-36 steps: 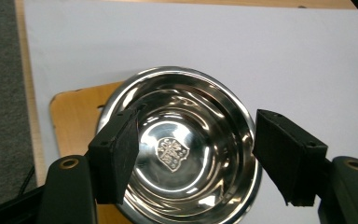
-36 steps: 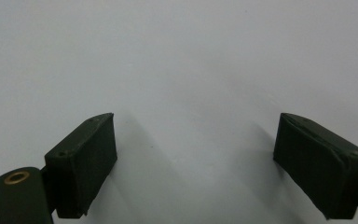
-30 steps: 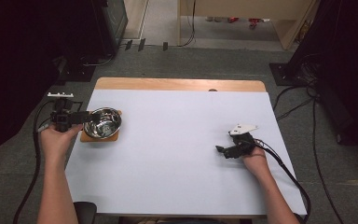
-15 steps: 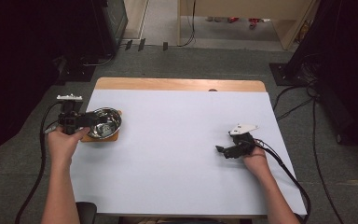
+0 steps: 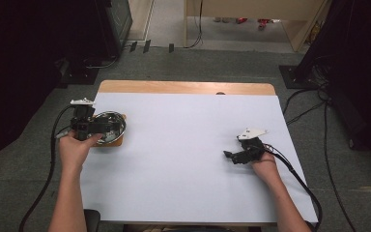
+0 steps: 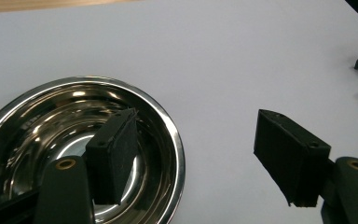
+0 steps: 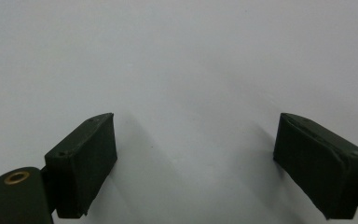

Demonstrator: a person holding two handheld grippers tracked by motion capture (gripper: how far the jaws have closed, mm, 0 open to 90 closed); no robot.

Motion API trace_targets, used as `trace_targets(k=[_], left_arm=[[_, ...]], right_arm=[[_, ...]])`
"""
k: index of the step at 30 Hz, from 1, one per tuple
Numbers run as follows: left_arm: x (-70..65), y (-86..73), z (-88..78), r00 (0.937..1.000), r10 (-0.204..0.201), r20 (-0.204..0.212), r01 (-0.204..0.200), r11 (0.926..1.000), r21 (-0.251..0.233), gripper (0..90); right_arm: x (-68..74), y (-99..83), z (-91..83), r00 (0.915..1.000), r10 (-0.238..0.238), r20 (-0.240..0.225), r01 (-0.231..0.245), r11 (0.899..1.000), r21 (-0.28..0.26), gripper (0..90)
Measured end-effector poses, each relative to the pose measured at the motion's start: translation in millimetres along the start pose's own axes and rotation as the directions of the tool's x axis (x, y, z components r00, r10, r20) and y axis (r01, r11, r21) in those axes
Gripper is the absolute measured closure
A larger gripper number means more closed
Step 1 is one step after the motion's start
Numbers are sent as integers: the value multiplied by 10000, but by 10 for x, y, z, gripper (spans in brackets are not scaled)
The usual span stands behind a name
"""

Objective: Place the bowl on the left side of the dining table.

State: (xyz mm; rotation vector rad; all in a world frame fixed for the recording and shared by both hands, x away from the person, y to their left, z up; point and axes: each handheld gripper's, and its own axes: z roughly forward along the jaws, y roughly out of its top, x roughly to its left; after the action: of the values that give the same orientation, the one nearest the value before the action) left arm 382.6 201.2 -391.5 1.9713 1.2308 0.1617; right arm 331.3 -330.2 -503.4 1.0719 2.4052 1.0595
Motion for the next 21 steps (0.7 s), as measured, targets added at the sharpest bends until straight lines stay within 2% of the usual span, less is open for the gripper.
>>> trace_targets(k=[8,11,17,21], left_arm=[[-115,-12,94,9997,244,10,-244,9996,-106,293],[-150,-16,138,9995,262,179,-261,9996,-75,281],[-279,-5,266,9974,638,335,-641,9979,84,274],[-348,-4,311,9964,802,276,-802,9968,-12,271]], right_arm=[[0,0,0,10000,1,-7,-1,10000,0,127],[0,0,0,10000,-5,-6,5,10000,-1,127],[0,0,0,10000,0,-7,0,10000,5,126],[0,0,0,10000,7,-6,-7,10000,-1,126]])
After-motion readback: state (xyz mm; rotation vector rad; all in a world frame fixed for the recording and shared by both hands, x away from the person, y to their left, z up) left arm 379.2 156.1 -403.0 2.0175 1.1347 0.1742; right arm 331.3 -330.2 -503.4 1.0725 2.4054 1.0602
